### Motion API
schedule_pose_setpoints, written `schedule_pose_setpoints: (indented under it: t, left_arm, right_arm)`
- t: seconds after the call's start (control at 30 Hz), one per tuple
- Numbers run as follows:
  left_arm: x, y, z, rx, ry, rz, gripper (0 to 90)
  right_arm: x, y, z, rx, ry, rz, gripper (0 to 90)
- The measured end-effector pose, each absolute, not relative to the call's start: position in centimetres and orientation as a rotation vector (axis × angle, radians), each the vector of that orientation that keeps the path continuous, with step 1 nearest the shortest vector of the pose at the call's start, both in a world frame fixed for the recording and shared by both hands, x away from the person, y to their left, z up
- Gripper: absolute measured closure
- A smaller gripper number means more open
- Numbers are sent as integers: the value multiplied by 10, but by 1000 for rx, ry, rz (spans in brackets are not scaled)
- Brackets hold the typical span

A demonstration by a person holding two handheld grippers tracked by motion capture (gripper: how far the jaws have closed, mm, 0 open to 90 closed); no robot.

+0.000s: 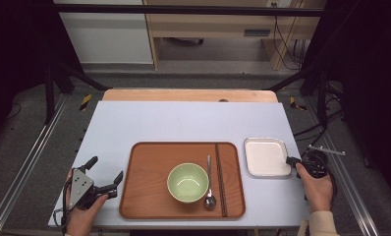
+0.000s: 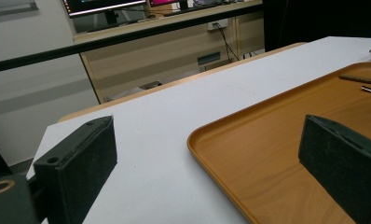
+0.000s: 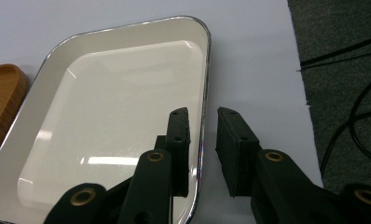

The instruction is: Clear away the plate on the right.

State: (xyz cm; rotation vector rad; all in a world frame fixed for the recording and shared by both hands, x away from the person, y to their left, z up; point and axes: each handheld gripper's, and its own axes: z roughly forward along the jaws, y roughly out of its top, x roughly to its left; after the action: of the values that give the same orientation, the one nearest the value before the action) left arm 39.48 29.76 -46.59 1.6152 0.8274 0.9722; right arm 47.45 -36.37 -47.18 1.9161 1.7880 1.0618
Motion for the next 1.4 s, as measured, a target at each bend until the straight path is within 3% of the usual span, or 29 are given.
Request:
schedule_pose_setpoints:
  t: [0.73,1.07,1.4]
  left_arm:
    - [395,296,-466,1614,826,976,41]
    - [395,296,-464,1610,823,972,41]
    - [396,294,-447,1587,840,956,36]
  right_arm:
    - [479,-357,-469,1992,1741,1071,891]
    - [471,-341,-444,1864,1704,1166,891]
    - [473,-297,-407,1697,1713,1258,891]
